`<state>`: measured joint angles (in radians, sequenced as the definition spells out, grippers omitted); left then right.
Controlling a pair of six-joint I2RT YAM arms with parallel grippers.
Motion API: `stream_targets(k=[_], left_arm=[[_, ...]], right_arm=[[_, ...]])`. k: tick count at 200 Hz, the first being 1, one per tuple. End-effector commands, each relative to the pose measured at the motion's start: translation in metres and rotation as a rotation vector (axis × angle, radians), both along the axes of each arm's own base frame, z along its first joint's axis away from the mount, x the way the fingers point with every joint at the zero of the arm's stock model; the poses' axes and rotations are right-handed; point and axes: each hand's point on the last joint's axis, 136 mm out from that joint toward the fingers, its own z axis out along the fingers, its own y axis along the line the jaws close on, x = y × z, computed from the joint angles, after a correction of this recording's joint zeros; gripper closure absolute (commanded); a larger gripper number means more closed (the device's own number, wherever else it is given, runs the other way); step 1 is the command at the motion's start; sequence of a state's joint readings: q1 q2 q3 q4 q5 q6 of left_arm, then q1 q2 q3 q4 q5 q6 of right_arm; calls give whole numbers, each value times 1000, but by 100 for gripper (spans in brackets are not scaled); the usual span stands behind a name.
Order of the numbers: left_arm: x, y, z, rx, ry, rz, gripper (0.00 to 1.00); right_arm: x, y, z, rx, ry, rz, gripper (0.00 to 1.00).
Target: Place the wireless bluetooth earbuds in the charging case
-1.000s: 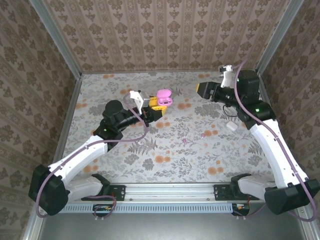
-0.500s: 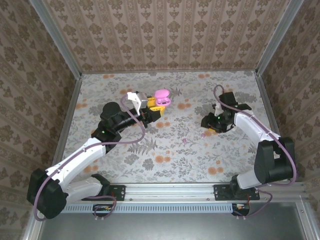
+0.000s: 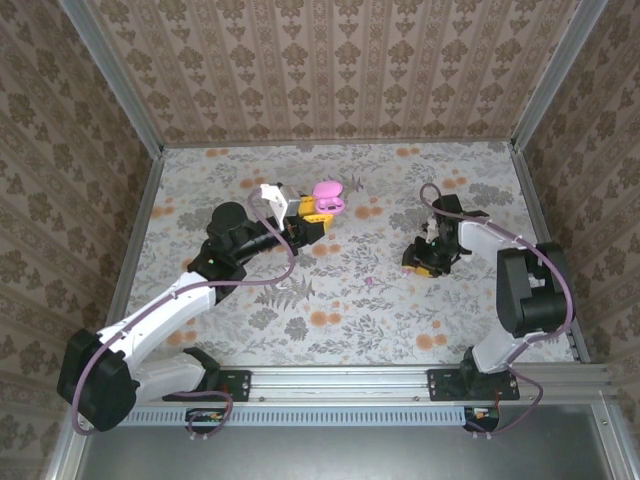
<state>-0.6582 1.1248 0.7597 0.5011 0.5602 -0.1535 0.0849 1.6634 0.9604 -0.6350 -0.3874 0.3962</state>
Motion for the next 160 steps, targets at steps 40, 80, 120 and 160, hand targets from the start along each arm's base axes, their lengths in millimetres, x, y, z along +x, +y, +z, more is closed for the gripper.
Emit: stream_targets(k=[40, 80, 120, 160], left_arm=[[-6, -1, 18, -23, -36, -14, 64], [-5, -2, 17, -22, -35, -15, 64], [-5, -1, 16, -18, -34, -11, 64], [-5, -2, 17, -16, -35, -12, 64]], right_arm=[[12, 7, -4, 36, 10, 56, 64], [9, 8, -10, 42, 33, 63, 65], [5, 9, -11, 47, 44, 72, 66], [3, 9, -14, 46, 43, 69, 68]])
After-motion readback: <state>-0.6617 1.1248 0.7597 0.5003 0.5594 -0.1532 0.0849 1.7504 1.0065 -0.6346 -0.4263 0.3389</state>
